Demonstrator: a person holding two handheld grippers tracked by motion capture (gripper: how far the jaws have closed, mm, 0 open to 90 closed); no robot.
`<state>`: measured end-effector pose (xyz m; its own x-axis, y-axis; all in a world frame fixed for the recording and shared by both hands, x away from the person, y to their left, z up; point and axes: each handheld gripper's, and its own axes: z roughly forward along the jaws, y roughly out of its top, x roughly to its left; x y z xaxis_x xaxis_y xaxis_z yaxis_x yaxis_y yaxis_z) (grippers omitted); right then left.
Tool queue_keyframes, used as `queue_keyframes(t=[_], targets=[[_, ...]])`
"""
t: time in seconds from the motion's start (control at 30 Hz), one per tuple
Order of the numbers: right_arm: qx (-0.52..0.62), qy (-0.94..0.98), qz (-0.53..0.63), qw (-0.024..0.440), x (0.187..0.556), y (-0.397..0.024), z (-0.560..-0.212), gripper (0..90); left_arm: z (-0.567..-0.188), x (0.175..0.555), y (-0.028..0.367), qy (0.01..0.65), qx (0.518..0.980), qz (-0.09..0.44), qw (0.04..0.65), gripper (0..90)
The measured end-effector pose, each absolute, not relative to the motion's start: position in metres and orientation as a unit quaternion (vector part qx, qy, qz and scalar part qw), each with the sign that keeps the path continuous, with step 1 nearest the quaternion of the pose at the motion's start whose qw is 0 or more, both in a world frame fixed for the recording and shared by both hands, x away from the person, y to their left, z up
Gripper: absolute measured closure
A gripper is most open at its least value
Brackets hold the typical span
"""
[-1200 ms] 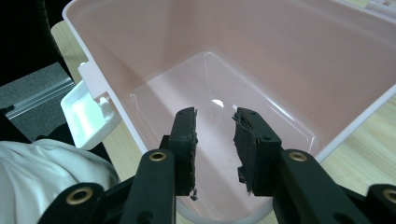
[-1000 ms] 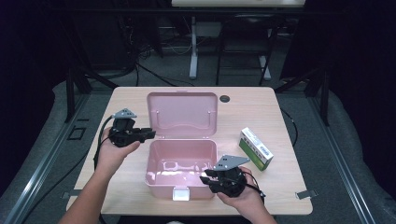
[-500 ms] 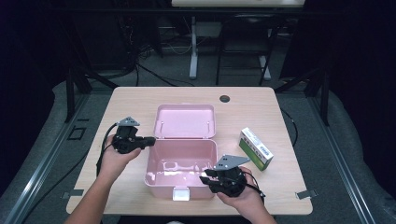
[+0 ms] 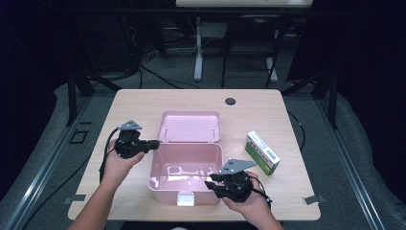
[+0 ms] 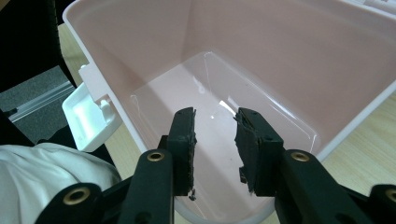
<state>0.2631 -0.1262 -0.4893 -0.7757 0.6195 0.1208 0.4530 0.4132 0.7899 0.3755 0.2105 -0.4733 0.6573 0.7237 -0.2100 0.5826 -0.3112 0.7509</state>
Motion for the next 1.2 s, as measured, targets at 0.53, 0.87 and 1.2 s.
queue_keyframes(t=[0.53,0.87,1.2], targets=[[0.331,0.821,0.448,0.128,0.261,-0.12,-0.485,41.0,-0.468,0.369,0.213,0.398,0.802,0.08,0.438,76.5],[0.32,0.823,0.45,0.133,0.27,-0.118,-0.47,37.0,-0.46,0.357,0.226,0.382,0.808,0.075,0.443,57.6],[0.343,0.824,0.434,0.124,0.288,-0.126,-0.443,38.1,-0.448,0.348,0.238,0.372,0.812,0.077,0.442,50.7]])
